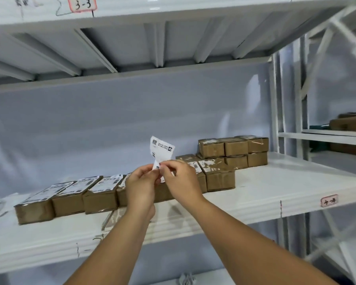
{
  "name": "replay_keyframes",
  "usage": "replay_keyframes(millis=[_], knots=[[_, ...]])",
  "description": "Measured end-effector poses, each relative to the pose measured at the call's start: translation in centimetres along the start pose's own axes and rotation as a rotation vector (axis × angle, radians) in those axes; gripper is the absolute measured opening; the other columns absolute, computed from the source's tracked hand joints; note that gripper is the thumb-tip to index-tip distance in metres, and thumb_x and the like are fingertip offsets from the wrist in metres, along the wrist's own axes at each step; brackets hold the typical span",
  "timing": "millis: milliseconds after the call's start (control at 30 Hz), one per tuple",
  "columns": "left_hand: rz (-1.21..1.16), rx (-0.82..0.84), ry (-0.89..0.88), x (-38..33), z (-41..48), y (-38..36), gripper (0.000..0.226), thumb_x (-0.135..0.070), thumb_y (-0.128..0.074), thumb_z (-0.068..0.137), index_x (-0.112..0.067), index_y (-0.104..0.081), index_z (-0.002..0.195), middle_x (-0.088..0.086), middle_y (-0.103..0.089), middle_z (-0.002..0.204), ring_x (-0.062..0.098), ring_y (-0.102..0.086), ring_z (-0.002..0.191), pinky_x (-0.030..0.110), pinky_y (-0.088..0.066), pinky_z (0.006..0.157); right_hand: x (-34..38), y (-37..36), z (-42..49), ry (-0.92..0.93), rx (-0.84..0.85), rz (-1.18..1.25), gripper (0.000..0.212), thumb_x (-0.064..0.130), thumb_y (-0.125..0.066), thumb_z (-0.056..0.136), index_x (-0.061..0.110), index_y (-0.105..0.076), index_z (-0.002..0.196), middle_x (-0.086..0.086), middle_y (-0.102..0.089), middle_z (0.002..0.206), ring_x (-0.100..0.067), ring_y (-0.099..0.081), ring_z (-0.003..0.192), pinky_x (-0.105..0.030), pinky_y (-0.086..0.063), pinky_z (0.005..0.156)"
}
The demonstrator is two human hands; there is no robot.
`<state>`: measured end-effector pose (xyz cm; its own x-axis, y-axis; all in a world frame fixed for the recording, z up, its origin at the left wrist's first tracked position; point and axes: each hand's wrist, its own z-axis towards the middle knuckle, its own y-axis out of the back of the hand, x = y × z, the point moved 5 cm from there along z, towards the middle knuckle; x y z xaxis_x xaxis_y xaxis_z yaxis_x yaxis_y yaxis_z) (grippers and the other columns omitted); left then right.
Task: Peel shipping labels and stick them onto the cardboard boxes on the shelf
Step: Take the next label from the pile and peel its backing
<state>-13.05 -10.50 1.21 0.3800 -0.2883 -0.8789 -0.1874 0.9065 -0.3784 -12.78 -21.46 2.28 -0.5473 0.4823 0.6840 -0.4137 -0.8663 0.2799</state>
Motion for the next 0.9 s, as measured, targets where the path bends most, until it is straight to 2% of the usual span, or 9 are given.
replay_keyframes(millis=[67, 167, 367, 433, 533, 733, 833, 900], knots=[[0.004, -0.001, -0.011, 0.4, -0.1, -0.6, 0.015, 0.004, -0.060, 0.084, -0.011, -0.064, 0.082, 0.008, -0.065, 0.073, 0.014, -0.057, 0.060, 0.021, -0.049, 0.060, -0.3, 0.4, -0.1, -0.031, 0.042, 0.052, 0.020, 0.024, -0.057, 0.090, 0.019, -0.073, 0.102, 0.001, -0.069, 0.103, -0.013, -0.060, 0.095, -0.027, -0.046, 0.085], [-0.023, 0.049, -0.014, 0.9, -0.2, -1.5, 0.016, 0.006, -0.056, 0.088, -0.007, -0.065, 0.089, 0.008, -0.069, 0.079, 0.010, -0.065, 0.062, 0.017, -0.054, 0.062, -1.1, 1.0, -0.2, -0.059, 0.035, 0.054, 0.025, 0.024, -0.058, 0.090, 0.022, -0.069, 0.113, 0.004, -0.069, 0.107, -0.008, -0.061, 0.092, -0.015, -0.044, 0.078], [0.040, 0.081, -0.096, 0.8, -0.3, -2.4, 0.021, 0.007, -0.052, 0.089, -0.004, -0.067, 0.099, 0.012, -0.072, 0.091, 0.021, -0.068, 0.082, 0.023, -0.056, 0.074, -1.2, 1.9, -0.1, -0.018, -0.010, 0.087, 0.028, 0.018, -0.058, 0.092, 0.016, -0.067, 0.118, -0.003, -0.068, 0.107, -0.012, -0.060, 0.092, -0.015, -0.042, 0.080], [0.054, 0.081, -0.105, 0.8, -0.3, -2.6, 0.022, 0.006, -0.052, 0.088, -0.002, -0.067, 0.102, 0.012, -0.072, 0.091, 0.020, -0.069, 0.082, 0.024, -0.056, 0.076, -1.4, 1.8, 0.0, -0.011, -0.016, 0.078, 0.027, 0.018, -0.058, 0.092, 0.016, -0.067, 0.118, -0.004, -0.069, 0.106, -0.012, -0.060, 0.092, -0.010, -0.040, 0.077], [0.061, 0.059, -0.096, 0.8, -0.3, -2.6, 0.021, 0.004, -0.054, 0.087, -0.007, -0.070, 0.095, 0.010, -0.073, 0.087, 0.020, -0.070, 0.080, 0.028, -0.054, 0.077, -1.5, 1.8, 0.0, 0.011, -0.017, 0.053, 0.027, 0.017, -0.057, 0.093, 0.015, -0.067, 0.118, -0.005, -0.069, 0.103, -0.009, -0.057, 0.085, -0.002, -0.036, 0.070], [0.130, 0.009, -0.105, 1.0, 0.1, -2.1, 0.019, 0.002, -0.056, 0.083, -0.007, -0.069, 0.094, 0.011, -0.073, 0.086, 0.025, -0.070, 0.084, 0.038, -0.055, 0.083, -1.4, 1.6, 0.0, 0.019, 0.001, 0.034, 0.027, 0.017, -0.057, 0.093, 0.014, -0.067, 0.118, -0.006, -0.069, 0.099, -0.011, -0.056, 0.083, -0.006, -0.035, 0.069], [0.152, -0.004, -0.121, 0.7, 0.0, -1.9, 0.018, 0.002, -0.058, 0.082, -0.012, -0.069, 0.086, 0.009, -0.073, 0.082, 0.022, -0.069, 0.077, 0.037, -0.055, 0.082, -1.5, 1.6, 0.0, -0.025, 0.007, 0.091, 0.025, 0.019, -0.059, 0.092, 0.016, -0.070, 0.114, -0.003, -0.070, 0.098, -0.011, -0.059, 0.085, -0.015, -0.041, 0.073], [0.166, -0.004, -0.128, 0.6, -0.1, -1.7, 0.018, 0.000, -0.059, 0.082, -0.014, -0.069, 0.084, 0.008, -0.072, 0.081, 0.020, -0.067, 0.075, 0.037, -0.054, 0.081, -1.5, 1.5, 0.0, -0.052, 0.006, 0.123, 0.024, 0.021, -0.060, 0.091, 0.018, -0.071, 0.112, 0.000, -0.071, 0.097, -0.010, -0.061, 0.086, -0.015, -0.043, 0.074]])
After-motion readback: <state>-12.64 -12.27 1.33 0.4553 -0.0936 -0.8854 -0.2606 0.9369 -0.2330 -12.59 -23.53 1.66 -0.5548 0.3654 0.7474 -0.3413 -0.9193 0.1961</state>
